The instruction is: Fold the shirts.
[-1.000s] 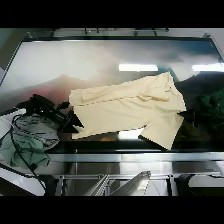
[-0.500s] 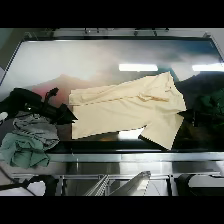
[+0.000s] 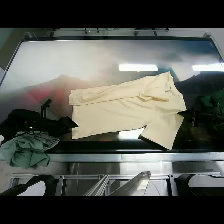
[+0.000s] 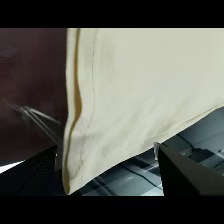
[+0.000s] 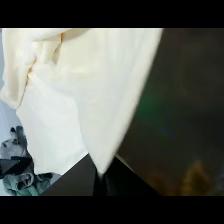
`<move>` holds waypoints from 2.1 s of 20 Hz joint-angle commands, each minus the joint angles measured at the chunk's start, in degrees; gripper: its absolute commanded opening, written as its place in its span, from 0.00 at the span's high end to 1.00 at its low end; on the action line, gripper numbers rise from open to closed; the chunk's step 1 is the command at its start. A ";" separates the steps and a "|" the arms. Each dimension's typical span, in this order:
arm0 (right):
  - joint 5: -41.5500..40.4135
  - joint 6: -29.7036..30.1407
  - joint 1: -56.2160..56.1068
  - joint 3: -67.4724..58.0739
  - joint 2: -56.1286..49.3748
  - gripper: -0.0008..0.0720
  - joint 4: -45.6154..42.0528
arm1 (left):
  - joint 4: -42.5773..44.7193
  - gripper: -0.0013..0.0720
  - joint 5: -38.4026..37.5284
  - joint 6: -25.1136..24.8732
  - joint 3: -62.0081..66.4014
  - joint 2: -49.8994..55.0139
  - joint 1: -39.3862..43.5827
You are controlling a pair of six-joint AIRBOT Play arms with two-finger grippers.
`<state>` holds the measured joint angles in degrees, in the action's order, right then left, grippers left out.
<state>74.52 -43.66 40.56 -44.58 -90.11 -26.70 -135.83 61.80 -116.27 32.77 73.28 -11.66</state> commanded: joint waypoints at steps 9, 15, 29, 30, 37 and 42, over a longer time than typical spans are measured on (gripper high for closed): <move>0.55 0.00 -0.04 -0.02 -0.02 0.97 -0.02 | -11.21 0.20 7.04 -9.73 -1.68 10.56 0.04; 2.73 -0.02 0.00 -0.02 0.00 0.97 -0.07 | -11.21 0.95 8.83 -10.40 1.20 12.81 0.02; 12.11 -9.77 7.69 2.89 5.55 0.97 -7.82 | 1.33 0.95 17.86 -3.72 16.11 9.42 -7.65; 12.15 -9.75 7.54 3.93 5.55 0.97 -7.85 | 1.18 0.95 18.43 -3.72 16.13 10.36 -7.54; 9.22 -5.57 4.31 1.79 5.88 0.97 12.68 | -4.66 0.95 18.73 -2.60 29.03 11.89 -6.56; -10.25 -3.89 -6.54 -7.48 3.21 0.97 16.70 | -4.70 0.95 18.73 1.73 46.23 23.82 -1.20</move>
<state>75.37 -49.17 39.16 -47.33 -85.38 -14.44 -139.98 80.62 -117.08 70.28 91.20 -15.27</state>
